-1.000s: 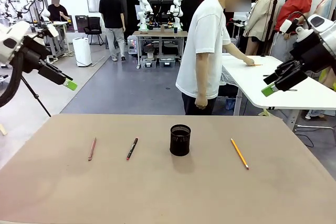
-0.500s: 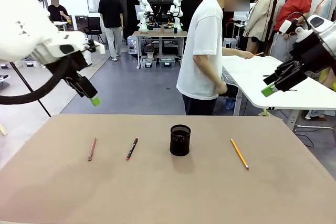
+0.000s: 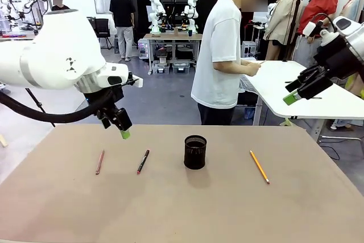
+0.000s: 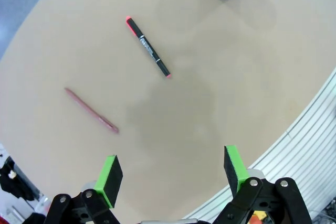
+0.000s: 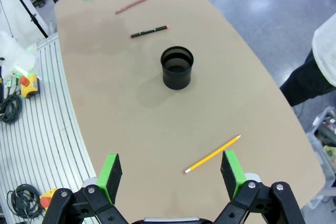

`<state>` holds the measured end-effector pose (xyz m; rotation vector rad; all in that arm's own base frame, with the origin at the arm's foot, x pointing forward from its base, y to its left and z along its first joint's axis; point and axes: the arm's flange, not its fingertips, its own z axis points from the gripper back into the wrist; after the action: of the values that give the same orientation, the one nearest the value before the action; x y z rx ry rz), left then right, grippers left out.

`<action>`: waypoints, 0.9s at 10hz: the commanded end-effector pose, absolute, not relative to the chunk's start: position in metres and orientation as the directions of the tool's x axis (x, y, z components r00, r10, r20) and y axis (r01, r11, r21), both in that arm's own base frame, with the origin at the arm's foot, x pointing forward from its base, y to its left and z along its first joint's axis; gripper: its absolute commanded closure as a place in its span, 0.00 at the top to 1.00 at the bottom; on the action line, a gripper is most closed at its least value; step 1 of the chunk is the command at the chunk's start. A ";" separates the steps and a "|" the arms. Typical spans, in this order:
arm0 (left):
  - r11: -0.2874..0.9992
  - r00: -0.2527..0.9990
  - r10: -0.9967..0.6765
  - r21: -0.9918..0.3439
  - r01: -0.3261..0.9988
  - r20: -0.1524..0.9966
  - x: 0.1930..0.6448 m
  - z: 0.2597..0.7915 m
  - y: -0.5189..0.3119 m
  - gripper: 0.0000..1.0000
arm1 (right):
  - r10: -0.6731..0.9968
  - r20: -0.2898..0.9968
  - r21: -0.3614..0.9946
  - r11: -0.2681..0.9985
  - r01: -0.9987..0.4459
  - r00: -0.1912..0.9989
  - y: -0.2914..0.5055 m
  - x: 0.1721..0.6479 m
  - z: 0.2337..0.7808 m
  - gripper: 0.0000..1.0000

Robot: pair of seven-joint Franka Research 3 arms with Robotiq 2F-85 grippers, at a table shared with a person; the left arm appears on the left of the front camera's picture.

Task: Place the pens into the pen holder.
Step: Pick up a writing instrument from the table and place it into the Pen holder.

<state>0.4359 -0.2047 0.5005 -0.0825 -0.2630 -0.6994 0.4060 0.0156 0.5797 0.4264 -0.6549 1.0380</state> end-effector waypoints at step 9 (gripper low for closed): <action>0.917 0.935 -0.354 0.188 0.351 -0.020 0.474 0.464 -0.250 1.00 | 0.645 0.683 0.023 0.450 -0.893 0.343 0.016 0.406 0.581 1.00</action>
<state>0.4535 -0.2260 0.4662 0.1961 -0.1106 -0.4153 0.4059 0.0155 0.5798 0.4260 -0.6548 1.0379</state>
